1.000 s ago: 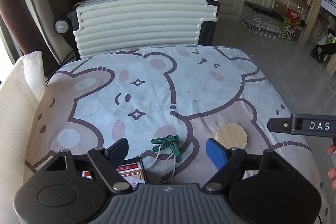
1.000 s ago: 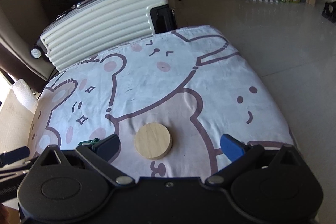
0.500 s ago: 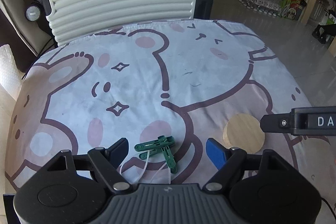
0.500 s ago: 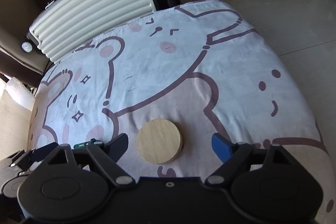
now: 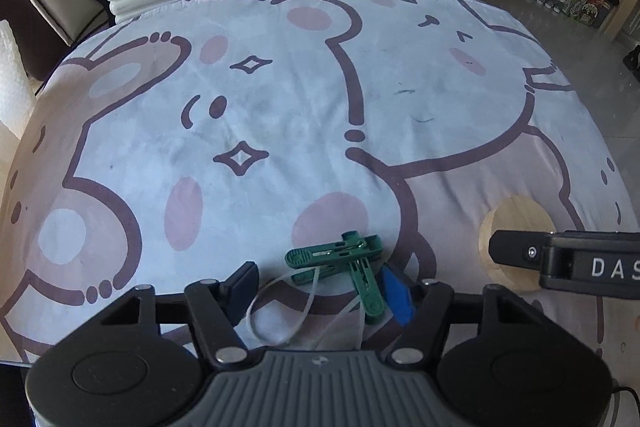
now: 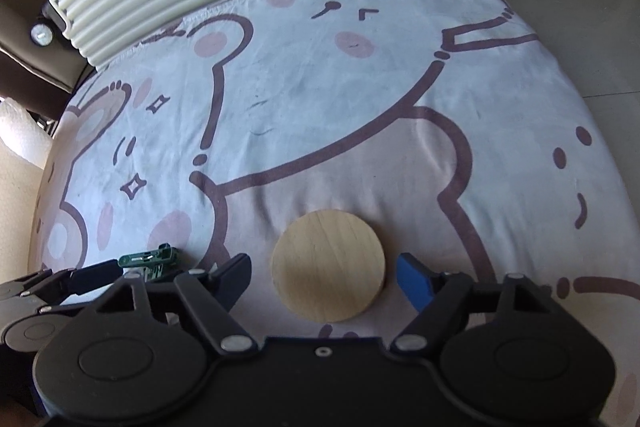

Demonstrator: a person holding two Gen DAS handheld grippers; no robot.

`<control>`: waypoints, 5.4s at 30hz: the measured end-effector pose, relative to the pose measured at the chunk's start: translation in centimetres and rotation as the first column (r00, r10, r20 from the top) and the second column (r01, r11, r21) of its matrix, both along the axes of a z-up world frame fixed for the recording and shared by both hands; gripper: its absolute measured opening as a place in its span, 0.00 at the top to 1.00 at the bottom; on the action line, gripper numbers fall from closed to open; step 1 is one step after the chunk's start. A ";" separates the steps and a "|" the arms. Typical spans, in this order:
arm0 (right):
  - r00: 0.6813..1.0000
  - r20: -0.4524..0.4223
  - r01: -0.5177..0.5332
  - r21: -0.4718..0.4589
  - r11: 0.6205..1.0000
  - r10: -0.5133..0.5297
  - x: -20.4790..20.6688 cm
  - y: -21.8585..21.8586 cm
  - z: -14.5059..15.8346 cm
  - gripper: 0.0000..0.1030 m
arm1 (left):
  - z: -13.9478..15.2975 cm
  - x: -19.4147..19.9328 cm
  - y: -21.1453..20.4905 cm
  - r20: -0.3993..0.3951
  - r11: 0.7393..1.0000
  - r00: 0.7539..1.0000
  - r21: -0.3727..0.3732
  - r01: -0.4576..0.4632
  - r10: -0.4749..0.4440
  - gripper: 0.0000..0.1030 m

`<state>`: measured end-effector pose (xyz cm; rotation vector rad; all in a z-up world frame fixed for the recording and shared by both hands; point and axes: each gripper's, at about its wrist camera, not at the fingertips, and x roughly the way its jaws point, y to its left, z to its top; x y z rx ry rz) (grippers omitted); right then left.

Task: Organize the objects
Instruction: 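Grasp the green clothespin with the left gripper while the right grasps the wooden coaster, then carry the clothespin and coaster with both grippers over the black box, then lower the clothespin into the box and open the left gripper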

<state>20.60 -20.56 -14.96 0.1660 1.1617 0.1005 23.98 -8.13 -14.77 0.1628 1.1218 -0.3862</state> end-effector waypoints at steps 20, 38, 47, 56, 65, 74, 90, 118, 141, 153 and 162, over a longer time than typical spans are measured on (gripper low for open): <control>0.996 -0.004 -0.086 -0.027 0.996 0.086 -0.4 0.6 0.1 0.34 | 0.8 0.2 1.1 -0.024 0.995 0.999 -0.094 -0.026 0.024 0.82; 0.993 0.094 -0.067 -0.020 0.998 0.068 -3.1 0.4 4.6 0.34 | 6.0 -2.6 3.1 0.078 0.988 0.996 -0.149 -0.033 0.045 0.83; 0.984 0.162 -0.072 -0.007 0.997 0.072 -6.2 0.5 8.1 0.34 | 9.8 -5.9 4.7 0.138 0.986 0.989 -0.166 -0.030 0.053 0.82; 0.969 0.230 -0.093 0.002 0.996 0.090 -9.8 1.2 11.6 0.34 | 13.0 -9.3 7.2 0.196 0.984 0.978 -0.172 -0.041 0.074 0.82; 0.951 0.281 -0.129 -0.005 0.992 0.125 -13.1 2.0 14.2 0.34 | 15.2 -12.3 10.3 0.231 0.982 0.967 -0.177 -0.070 0.110 0.82; 0.936 0.318 -0.161 0.010 0.987 0.150 -15.7 3.4 16.1 0.34 | 16.9 -14.6 13.4 0.264 0.976 0.954 -0.194 -0.095 0.145 0.82; 0.933 0.321 -0.174 -0.002 0.985 0.165 -16.4 6.1 16.3 0.34 | 17.1 -15.0 17.2 0.265 0.969 0.947 -0.213 -0.125 0.181 0.82; 0.917 0.237 -0.334 0.010 0.943 0.322 -14.8 14.4 13.4 0.34 | 9.5 -12.6 20.6 0.042 0.998 0.997 -0.006 -0.059 0.059 0.82; 0.913 0.043 -0.409 0.056 0.911 0.407 -13.4 20.2 8.5 0.35 | 7.6 -11.7 22.1 -0.001 0.999 1.000 0.041 -0.020 0.020 0.45; 0.908 -0.064 -0.416 -0.021 0.909 0.414 -13.5 24.3 4.9 0.34 | 8.4 -11.3 26.6 0.034 0.988 0.988 0.015 -0.154 0.153 0.45; 0.853 -0.137 -0.521 -0.145 0.841 0.504 -14.9 27.0 2.4 0.34 | 8.6 -10.9 27.8 0.038 0.979 0.978 -0.018 -0.203 0.204 0.45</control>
